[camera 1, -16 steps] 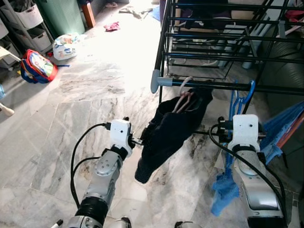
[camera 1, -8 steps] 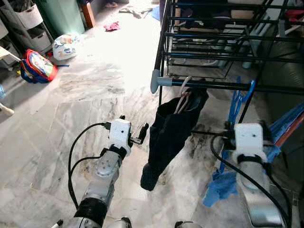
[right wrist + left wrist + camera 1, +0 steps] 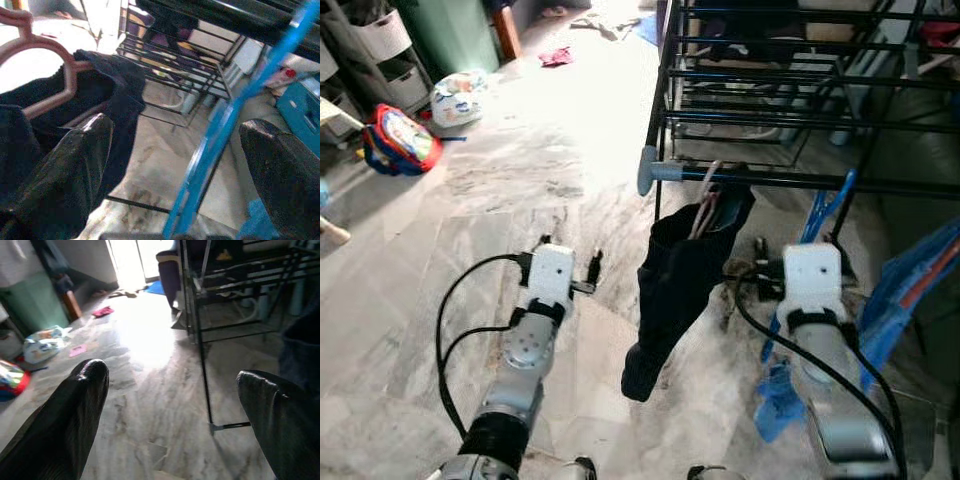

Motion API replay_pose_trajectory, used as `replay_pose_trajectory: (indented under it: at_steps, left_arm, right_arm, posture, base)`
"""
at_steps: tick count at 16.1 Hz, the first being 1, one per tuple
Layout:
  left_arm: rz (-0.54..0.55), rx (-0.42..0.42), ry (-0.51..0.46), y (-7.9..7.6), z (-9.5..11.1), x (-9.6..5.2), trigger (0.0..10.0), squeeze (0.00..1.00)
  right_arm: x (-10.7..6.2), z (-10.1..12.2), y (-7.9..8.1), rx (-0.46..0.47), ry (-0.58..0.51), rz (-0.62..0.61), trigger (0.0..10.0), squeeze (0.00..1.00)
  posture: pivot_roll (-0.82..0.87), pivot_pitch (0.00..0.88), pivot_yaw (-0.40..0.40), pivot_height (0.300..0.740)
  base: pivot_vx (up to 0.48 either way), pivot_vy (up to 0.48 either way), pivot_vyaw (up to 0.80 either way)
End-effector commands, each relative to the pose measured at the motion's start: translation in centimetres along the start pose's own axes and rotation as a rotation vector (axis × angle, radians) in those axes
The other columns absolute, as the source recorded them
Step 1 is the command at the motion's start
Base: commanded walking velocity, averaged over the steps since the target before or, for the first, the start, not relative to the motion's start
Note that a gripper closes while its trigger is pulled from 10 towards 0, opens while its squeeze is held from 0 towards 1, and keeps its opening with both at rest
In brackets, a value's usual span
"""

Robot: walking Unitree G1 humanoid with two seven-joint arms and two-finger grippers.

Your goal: Hang hanger

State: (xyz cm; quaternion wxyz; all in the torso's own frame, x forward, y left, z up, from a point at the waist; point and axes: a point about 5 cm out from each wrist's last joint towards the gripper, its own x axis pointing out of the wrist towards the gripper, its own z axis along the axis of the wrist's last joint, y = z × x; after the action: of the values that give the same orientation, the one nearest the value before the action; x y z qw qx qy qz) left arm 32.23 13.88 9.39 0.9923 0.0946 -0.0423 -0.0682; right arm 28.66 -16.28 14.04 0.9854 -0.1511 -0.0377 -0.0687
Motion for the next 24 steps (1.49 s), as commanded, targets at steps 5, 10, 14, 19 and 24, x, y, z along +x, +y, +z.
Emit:
replay_pose_trajectory:
  at_steps: [5,10,14,19,24]
  left_arm:
    - [0.042,0.011,0.021,0.7,-0.2,0.1,10.0,0.0]
    - [0.026,-0.005,0.033,-0.2,-0.1,0.8,10.0,0.0]
    - [0.03,-0.016,0.037,-0.4,0.1,1.2,10.0,0.0]
    - [0.02,-0.012,0.033,-0.2,0.2,1.6,10.0,0.0]
    - [0.032,-0.008,0.035,0.1,0.0,1.6,10.0,0.0]
  right_arm:
    - [-0.5,-0.7,-0.1,0.034,0.023,-0.032,10.0,0.0]
    - [0.0,-0.6,0.0,0.018,0.004,-0.022,10.0,0.0]
    - [0.1,0.4,0.3,0.006,-0.061,0.103,10.0,0.0]
    - [-0.2,-0.4,0.9,0.093,0.011,0.179,10.0,0.0]
    - [0.0,-0.5,3.3,0.195,0.046,0.207,10.0,0.0]
  posture:
    - [-0.02,0.143,0.036,0.74]
    - [-0.04,0.135,0.041,0.74]
    - [-0.05,0.125,0.044,0.74]
    - [-0.04,0.123,0.058,0.74]
    - [-0.02,0.122,0.061,0.74]
  base:
    - [0.0,0.0,0.0]
    - [-0.206,0.0,0.0]
    - [-0.266,0.0,0.0]
    - [-0.269,0.0,0.0]
    - [-0.199,0.0,0.0]
